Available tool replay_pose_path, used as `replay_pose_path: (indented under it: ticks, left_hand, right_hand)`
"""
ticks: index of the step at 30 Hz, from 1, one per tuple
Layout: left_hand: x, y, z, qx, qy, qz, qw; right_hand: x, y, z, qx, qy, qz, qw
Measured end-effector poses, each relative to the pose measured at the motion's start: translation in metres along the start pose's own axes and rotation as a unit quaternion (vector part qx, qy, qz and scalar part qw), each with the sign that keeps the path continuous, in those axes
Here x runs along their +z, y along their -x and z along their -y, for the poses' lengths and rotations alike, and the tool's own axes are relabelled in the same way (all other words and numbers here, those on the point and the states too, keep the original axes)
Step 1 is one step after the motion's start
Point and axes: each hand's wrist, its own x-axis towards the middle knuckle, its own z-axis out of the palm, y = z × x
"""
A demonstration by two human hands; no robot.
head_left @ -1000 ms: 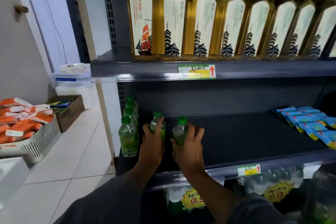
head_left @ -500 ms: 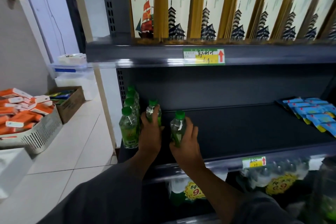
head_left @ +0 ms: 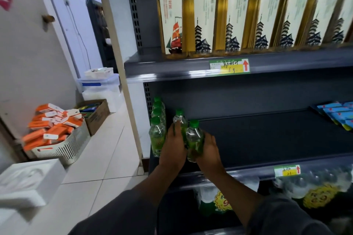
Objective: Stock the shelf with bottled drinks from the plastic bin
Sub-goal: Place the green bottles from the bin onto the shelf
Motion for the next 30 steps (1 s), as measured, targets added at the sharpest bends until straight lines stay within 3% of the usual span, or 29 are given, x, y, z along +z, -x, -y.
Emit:
replay_pose_path:
  ticks: [5,8,14,30]
  left_hand:
    - [-0.027,-0.011,-0.009,0.058,-0.131,-0.004,0.990]
    - [-0.054,-0.017,-0.008,0.102,-0.171,-0.047,0.979]
    - [-0.084,-0.015,0.034,0.105,-0.197,-0.091,0.971]
    - [-0.070,-0.049,0.069,0.115,-0.187,-0.018,0.975]
  right_hand:
    - [0.017,-0.005,0.010,0.020,-0.052,0.023,0.998]
    - [0.021,-0.010,0.008,0.030,-0.052,0.041,0.997]
    - [0.027,-0.020,0.007,0.050,-0.045,0.054,0.996]
    - [0.074,-0.090,0.010,0.048,-0.038,0.055,0.997]
